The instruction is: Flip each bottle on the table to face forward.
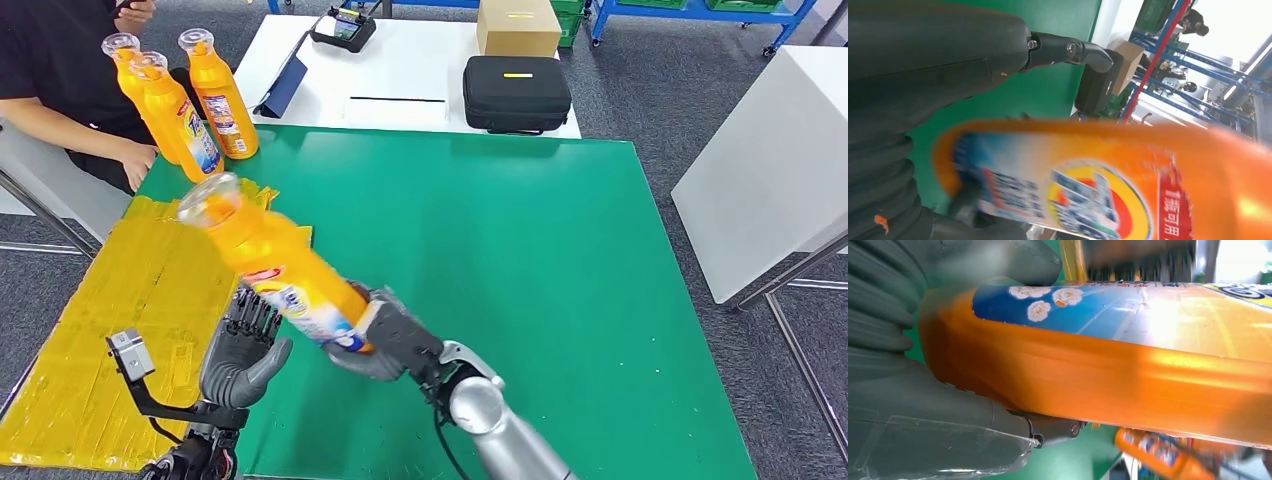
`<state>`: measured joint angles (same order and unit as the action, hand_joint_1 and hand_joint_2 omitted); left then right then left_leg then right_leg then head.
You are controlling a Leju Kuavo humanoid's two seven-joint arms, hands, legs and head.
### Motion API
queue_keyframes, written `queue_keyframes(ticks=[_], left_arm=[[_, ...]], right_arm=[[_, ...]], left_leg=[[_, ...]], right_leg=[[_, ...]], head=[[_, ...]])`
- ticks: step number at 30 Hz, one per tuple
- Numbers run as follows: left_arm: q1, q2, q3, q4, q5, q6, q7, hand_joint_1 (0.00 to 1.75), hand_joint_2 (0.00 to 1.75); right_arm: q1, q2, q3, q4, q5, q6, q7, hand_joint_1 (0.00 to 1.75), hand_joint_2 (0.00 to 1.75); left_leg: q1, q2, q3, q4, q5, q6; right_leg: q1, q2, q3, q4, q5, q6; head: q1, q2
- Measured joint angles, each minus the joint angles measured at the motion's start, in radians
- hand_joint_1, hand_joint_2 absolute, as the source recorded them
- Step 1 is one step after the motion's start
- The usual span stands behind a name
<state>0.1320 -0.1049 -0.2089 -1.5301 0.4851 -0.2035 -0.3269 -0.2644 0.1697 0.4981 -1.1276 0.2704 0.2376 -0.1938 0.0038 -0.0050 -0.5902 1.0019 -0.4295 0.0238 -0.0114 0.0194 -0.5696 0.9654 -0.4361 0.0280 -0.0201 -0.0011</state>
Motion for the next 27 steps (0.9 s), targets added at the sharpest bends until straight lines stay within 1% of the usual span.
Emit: queue_keyframes(ticks=[4,8,15,20,21,24,25,27], left_arm=[[-0.005,0.009,-0.015,0.003,0.018,0.015,0.001,0.00,1.75],[0.000,0.016,-0.013,0.003,0.027,0.024,0.003,0.00,1.75],[0.009,0.028,0.001,0.008,0.030,0.027,0.014,0.00,1.75],[0.013,0.028,0.018,0.029,0.030,0.027,0.023,0.00,1.75],[0.015,0.028,0.020,0.032,0.030,0.027,0.024,0.12,1.75],[0.020,0.028,0.027,0.039,0.033,0.029,0.031,1.43,1.75],[0.022,0.028,0.030,0.040,0.034,0.030,0.033,1.75,1.75],[0.025,0.028,0.035,0.040,0.034,0.032,0.037,1.75,1.75]], right_arm=[[-0.007,0.030,0.075,0.046,0.063,-0.030,0.016,1.75,1.75],[-0.016,0.053,0.143,0.121,0.105,-0.066,0.011,1.75,1.75],[-0.049,0.074,0.183,0.218,0.127,-0.083,0.000,1.75,1.75],[-0.090,0.088,0.225,0.318,0.144,-0.100,-0.033,1.75,1.75],[-0.096,0.090,0.231,0.334,0.144,-0.100,-0.037,1.75,1.75],[-0.109,0.097,0.249,0.372,0.144,-0.106,-0.043,1.75,1.75],[-0.110,0.099,0.254,0.381,0.144,-0.110,-0.042,1.75,1.75],[-0.111,0.104,0.261,0.393,0.144,-0.119,-0.037,1.75,1.75]], left_leg=[[0.000,0.000,-0.001,0.000,0.000,0.000],[0.000,0.000,-0.001,0.000,0.000,0.000],[0.000,0.000,-0.002,0.000,0.000,0.000],[0.000,0.001,-0.002,0.000,0.000,0.000],[0.000,0.001,-0.002,0.000,0.000,0.000],[0.000,0.001,-0.002,0.000,0.000,0.000],[0.000,0.002,-0.002,0.000,0.000,0.000],[0.000,0.002,-0.002,0.000,0.000,0.000]], right_leg=[[0.000,0.000,-0.001,0.000,0.000,0.000],[0.000,0.000,-0.002,0.000,0.000,0.000],[0.000,0.000,-0.003,0.000,0.000,0.000],[0.000,0.000,-0.004,0.000,0.000,0.000],[0.000,0.000,-0.004,0.000,0.000,0.000],[0.000,0.001,-0.005,0.000,0.000,0.000],[0.000,0.001,-0.005,0.000,0.000,0.000],[0.000,0.001,-0.005,0.000,0.000,0.000]], head=[[0.000,0.000],[0.000,0.000],[0.000,0.000],[0.000,0.000],[0.000,0.000],[0.000,0.000],[0.000,0.000],[0.000,0.000]])
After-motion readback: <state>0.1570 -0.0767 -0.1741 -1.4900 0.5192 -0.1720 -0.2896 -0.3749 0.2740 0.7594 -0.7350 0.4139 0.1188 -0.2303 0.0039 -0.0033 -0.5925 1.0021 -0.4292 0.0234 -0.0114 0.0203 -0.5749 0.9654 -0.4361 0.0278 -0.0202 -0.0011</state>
